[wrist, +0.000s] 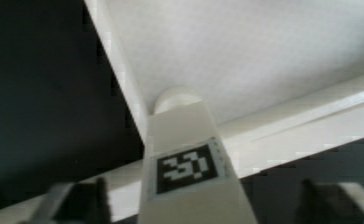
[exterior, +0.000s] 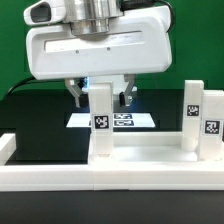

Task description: Assemble desk

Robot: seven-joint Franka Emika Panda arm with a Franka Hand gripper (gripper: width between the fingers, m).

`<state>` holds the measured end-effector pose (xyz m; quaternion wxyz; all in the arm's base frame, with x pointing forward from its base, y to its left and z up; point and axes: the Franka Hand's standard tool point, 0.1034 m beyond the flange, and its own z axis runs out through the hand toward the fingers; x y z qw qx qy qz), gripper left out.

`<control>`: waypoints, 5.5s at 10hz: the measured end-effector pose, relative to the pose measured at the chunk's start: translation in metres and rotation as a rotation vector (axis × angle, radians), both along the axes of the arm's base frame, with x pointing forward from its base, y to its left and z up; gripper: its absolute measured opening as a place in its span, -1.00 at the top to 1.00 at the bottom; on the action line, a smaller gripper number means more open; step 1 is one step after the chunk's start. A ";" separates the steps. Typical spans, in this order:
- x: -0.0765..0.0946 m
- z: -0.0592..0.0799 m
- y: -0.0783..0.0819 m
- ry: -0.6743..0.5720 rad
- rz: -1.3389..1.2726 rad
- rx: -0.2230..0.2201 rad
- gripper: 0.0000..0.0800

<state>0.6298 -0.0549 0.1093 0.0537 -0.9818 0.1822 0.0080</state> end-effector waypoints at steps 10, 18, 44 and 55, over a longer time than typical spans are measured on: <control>0.004 -0.002 0.010 0.059 -1.053 0.010 0.28; 0.004 0.001 0.013 0.008 -0.806 0.009 -0.53; -0.001 -0.003 -0.010 0.021 -1.283 0.048 -0.05; -0.003 -0.002 -0.008 -0.118 -0.061 -0.060 -0.62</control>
Offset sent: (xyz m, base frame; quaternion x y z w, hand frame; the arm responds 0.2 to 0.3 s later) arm 0.0000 0.0000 0.0000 0.0000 0.0000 0.1296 0.9916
